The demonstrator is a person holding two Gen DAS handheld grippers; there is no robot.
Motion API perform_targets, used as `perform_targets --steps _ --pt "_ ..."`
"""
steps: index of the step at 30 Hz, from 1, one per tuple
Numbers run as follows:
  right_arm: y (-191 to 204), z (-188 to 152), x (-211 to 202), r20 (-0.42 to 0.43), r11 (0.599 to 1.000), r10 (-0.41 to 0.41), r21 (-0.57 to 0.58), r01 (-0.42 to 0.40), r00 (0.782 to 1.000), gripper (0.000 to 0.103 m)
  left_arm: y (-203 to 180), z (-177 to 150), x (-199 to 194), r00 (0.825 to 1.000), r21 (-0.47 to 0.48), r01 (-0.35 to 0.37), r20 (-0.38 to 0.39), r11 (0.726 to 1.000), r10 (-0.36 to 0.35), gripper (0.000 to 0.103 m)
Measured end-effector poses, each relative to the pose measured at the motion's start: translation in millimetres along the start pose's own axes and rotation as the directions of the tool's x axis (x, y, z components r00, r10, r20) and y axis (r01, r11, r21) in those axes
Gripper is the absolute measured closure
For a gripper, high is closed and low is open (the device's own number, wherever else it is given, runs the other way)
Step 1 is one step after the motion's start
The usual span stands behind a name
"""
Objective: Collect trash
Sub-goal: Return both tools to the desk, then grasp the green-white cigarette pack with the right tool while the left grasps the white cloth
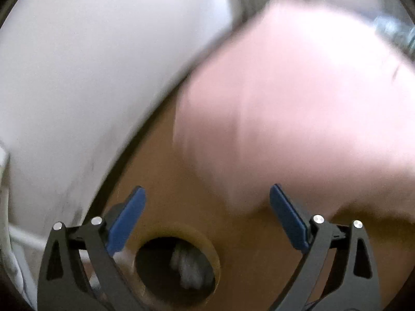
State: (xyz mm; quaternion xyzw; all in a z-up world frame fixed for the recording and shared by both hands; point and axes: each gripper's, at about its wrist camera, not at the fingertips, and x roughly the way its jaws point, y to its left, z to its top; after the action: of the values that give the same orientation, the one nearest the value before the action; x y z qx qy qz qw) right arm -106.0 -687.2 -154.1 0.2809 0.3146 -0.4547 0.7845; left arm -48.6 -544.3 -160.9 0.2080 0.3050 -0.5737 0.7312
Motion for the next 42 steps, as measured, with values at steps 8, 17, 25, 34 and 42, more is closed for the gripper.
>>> perform_targets --steps 8,17,25,34,42 --pt "60.2 48.0 -149.3 0.284 0.978 0.198 -0.124 -0.169 0.938 0.007 58.7 43.9 -202.3 0.925 -0.106 -0.154 0.333 0.982 0.181 0.007" --pt "307.8 -33.6 -159.9 -0.203 0.621 0.611 -0.477 -0.622 0.765 0.007 281.1 -112.0 -375.9 0.724 -0.549 -0.580 -0.010 0.602 0.689 0.007" --pt "486.1 -142.5 -169.9 -0.467 0.085 0.461 -0.823 -0.562 0.754 0.007 385.7 -202.2 -412.7 0.748 -0.613 -0.616 -0.258 0.495 0.611 0.007" --pt "541.9 -144.8 -123.2 -0.614 0.005 0.352 -0.754 -0.657 0.707 0.007 411.6 -207.7 -384.8 0.801 -0.569 -0.580 -0.269 0.583 0.534 0.007" --pt "558.0 -148.9 -119.4 -0.613 -0.001 0.372 -0.751 -0.660 0.697 0.026 420.6 -206.6 -366.6 0.832 -0.511 -0.552 -0.281 0.659 0.478 0.047"
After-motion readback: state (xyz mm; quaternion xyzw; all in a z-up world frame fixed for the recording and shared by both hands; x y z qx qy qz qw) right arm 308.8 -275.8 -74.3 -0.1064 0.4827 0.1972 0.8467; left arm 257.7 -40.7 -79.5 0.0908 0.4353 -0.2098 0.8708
